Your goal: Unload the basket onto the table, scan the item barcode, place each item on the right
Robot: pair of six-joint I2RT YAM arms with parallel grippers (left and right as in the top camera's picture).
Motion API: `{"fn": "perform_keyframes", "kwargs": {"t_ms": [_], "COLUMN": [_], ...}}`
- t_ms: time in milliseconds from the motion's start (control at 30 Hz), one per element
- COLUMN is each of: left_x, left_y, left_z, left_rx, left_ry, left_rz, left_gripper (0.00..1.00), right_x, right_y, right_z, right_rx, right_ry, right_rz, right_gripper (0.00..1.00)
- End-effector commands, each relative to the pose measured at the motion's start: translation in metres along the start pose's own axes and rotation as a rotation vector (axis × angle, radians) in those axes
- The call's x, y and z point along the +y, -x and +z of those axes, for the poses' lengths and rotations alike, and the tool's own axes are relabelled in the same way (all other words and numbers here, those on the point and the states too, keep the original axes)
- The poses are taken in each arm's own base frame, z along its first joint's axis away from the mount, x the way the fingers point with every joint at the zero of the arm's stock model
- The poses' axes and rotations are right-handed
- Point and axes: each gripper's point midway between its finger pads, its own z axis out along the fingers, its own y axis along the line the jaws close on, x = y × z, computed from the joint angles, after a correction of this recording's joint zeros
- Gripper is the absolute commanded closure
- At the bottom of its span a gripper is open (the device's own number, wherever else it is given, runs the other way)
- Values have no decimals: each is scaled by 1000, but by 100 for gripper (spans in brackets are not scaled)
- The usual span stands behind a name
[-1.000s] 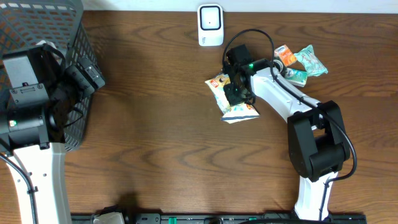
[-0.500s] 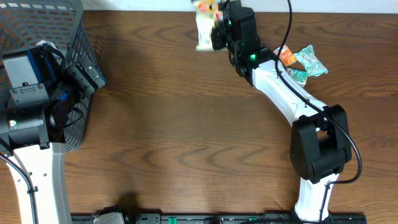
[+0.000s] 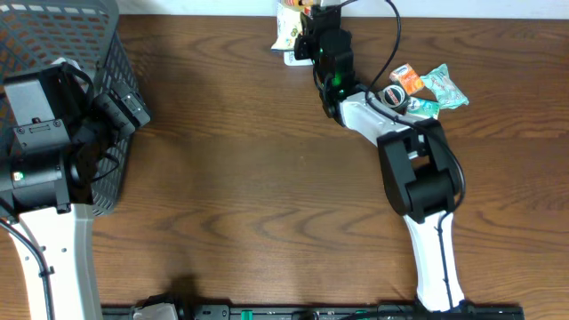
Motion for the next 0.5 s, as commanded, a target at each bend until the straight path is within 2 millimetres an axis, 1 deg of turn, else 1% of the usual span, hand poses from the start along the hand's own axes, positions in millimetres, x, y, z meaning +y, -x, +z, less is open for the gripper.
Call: {"fn": "perform_keyframes", "kwargs": {"t_ms": [0, 167, 300, 400, 467], "left_x": [3, 3, 3, 3, 3], "left_y": [1, 1, 1, 1, 1], "left_z": [0, 0, 0, 0, 0], "left_rx": [-3, -3, -3, -3, -3], "left_ry": [12, 13, 12, 12, 13], "left_rz": [10, 10, 10, 10, 10], "left_gripper": [2, 2, 2, 2, 2], "right_x": [-13, -18, -21, -24, -33], "right_y": [31, 39, 50, 66, 85], "right_z": [6, 7, 6, 3, -3], "right_rx": [-76, -94, -113, -136, -153], "right_ry": [-37, -43, -46, -51, -69], "right_rz": [28, 26, 29, 28, 26], "right_gripper": [99, 99, 99, 99, 99]}}
